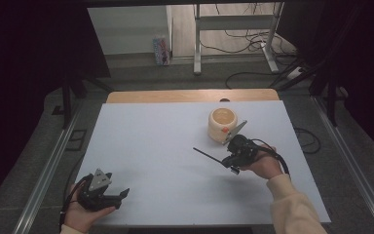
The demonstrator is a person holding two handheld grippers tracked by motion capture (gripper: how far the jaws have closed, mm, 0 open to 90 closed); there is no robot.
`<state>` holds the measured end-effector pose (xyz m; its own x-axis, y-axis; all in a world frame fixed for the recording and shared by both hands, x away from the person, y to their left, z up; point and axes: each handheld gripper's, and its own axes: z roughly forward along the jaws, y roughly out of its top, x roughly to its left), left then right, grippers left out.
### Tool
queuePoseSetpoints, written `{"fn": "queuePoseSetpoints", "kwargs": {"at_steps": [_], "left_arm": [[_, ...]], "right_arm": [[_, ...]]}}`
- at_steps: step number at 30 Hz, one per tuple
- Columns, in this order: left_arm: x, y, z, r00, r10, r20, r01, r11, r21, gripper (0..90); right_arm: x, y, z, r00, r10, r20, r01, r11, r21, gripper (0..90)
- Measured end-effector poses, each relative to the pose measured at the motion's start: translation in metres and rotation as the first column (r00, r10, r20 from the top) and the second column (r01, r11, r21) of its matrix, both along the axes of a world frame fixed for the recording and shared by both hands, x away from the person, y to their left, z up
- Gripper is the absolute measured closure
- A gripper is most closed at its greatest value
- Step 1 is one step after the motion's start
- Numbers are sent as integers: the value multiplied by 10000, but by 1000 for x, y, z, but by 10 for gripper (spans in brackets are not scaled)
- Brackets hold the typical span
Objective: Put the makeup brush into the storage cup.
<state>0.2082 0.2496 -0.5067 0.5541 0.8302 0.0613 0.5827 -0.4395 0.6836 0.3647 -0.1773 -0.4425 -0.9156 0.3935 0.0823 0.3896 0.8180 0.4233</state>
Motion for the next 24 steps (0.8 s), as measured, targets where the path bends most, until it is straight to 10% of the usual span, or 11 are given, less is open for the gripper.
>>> {"fn": "queuePoseSetpoints", "kwargs": {"at_steps": [24], "left_arm": [[-1,-3,2,9996,-113,258,111,9999,93,181]], "right_arm": [[-6,11,7,9993,346,-146,-337,9977,590,858]]}}
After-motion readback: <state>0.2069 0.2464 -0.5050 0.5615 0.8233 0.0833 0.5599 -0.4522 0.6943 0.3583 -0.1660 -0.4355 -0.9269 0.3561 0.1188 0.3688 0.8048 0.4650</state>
